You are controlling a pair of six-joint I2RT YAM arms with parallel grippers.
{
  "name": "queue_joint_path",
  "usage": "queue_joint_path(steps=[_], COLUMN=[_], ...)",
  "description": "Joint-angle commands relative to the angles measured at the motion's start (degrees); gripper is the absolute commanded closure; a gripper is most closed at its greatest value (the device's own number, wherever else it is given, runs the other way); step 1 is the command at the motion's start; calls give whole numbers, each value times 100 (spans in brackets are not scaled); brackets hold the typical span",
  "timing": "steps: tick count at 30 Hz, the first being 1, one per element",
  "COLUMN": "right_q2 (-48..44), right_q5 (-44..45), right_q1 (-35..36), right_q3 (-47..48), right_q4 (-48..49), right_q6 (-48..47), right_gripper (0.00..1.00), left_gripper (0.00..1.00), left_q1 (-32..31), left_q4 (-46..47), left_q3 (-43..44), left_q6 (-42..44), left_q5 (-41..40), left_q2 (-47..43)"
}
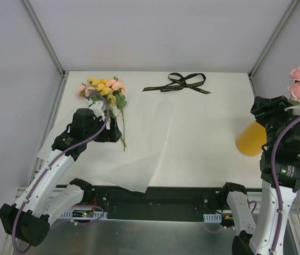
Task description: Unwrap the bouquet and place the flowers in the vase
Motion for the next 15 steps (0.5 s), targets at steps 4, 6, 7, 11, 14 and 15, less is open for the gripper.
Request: queue_joint_path(steps=[4, 6, 7, 11, 14, 15], right_q2=[-156, -226, -279, -464, -446, -455], right_q5=[-1357, -1700, -1867, -2447, -3027, -3020], right_q1=[53, 61, 79, 123, 167, 245], right_q3=[-81, -143, -195, -336, -258, -179], right_q4=[-213, -178, -160, -98, -238, -387], right_q6=[607, 756, 827, 924, 714, 644], right_gripper=[48, 50, 50, 51, 51, 51], left_gripper=[11, 12, 13, 19, 27, 30], left_q1=[-40, -40, -40, -23, 30, 39], left_q4=[-393, -499, -534, -631, -701, -727], left_q3=[293, 364, 425, 689, 926, 1005], left_q6=[-341, -490, -525, -824, -965, -1035], left_q5=[-642, -643, -625, -546, -589, -625], left_q2=[577, 779, 902, 1438, 1921, 2088])
